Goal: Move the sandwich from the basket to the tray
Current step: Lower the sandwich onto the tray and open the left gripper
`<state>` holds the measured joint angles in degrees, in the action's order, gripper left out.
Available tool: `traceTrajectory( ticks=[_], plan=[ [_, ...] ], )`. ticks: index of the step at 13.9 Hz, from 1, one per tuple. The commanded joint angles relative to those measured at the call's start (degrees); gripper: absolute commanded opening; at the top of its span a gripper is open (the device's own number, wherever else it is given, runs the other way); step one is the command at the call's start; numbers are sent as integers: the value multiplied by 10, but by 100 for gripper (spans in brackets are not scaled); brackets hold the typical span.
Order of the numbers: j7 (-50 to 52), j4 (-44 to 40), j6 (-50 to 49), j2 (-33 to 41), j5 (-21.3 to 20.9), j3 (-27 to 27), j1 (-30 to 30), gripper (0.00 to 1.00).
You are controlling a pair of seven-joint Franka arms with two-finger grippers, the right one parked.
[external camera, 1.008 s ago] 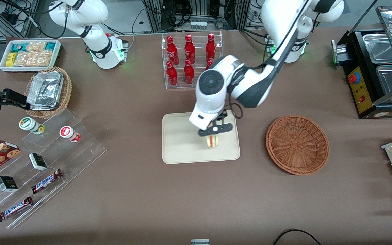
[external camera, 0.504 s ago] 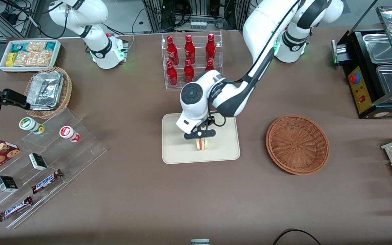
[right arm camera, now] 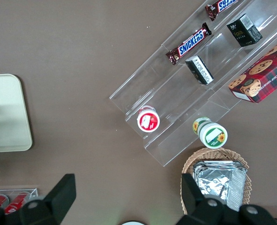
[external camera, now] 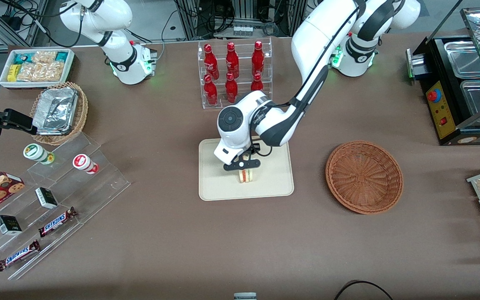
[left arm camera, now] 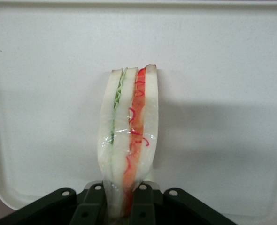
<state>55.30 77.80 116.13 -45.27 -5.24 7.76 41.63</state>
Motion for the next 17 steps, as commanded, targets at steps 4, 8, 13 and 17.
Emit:
traceTrajectory(
  ticks=[4, 8, 13, 17],
  plan=[
    [13, -14, 1, -17, -11, -8, 16, 64],
    [16, -17, -7, 3, -21, -10, 14, 100],
    [36, -15, -118, 104, -20, -15, 6, 100],
    [31, -6, -214, 194, -12, -20, -46, 100]
  ],
)
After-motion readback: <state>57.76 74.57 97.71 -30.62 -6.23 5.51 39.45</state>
